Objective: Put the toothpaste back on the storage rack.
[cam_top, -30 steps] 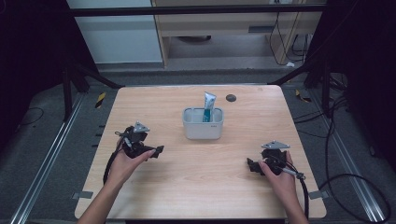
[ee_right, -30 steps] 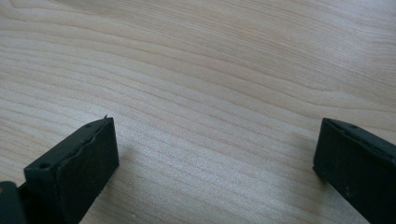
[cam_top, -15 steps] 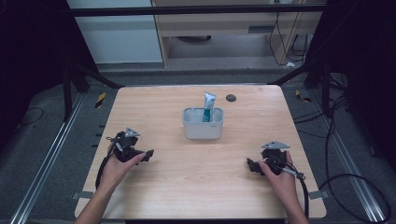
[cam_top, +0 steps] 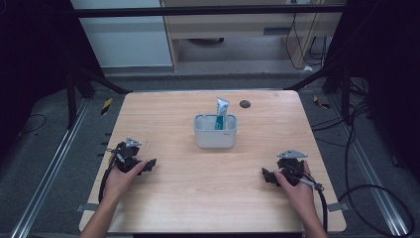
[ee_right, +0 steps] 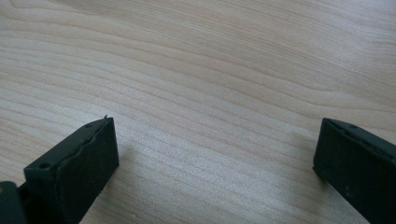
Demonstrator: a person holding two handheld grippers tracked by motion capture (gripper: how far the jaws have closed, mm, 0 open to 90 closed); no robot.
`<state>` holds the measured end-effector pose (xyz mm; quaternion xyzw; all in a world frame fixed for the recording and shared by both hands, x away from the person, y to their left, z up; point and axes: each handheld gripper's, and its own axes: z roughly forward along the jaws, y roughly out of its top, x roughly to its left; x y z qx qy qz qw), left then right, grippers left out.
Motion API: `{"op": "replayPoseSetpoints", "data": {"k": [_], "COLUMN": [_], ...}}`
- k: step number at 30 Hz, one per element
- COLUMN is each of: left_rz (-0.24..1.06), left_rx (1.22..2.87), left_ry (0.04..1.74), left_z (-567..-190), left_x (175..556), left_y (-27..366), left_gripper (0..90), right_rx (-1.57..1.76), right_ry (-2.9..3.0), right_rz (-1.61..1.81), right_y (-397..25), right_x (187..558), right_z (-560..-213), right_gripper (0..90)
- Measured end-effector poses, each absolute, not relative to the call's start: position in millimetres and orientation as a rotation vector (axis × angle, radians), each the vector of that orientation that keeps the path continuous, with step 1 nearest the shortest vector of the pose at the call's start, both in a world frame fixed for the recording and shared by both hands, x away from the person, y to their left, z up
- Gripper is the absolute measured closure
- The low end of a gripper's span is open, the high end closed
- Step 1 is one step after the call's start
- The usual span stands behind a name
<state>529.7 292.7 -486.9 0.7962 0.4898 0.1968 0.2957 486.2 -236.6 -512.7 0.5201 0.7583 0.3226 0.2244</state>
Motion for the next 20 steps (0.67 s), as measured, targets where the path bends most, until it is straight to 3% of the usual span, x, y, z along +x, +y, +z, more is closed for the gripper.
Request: {"op": "replayPoseSetpoints", "data": {"k": [9, 20], "left_rz": [0.547, 0.592], "left_rx": [2.126, 2.021], "left_ry": [1.332, 1.338], "left_z": [-499, -507], "left_x": [536, 534], "left_y": [297, 303], "left_gripper": [4.2, 1.6], "right_rx": [1.434, 1.435], "right_ry": [2.093, 2.092], "right_rz": [0.889, 0.891], "right_y": [-237, -237], "right_x": [486, 486], "right_z": [-513, -513], "right_gripper": [0.3, 0.3]}}
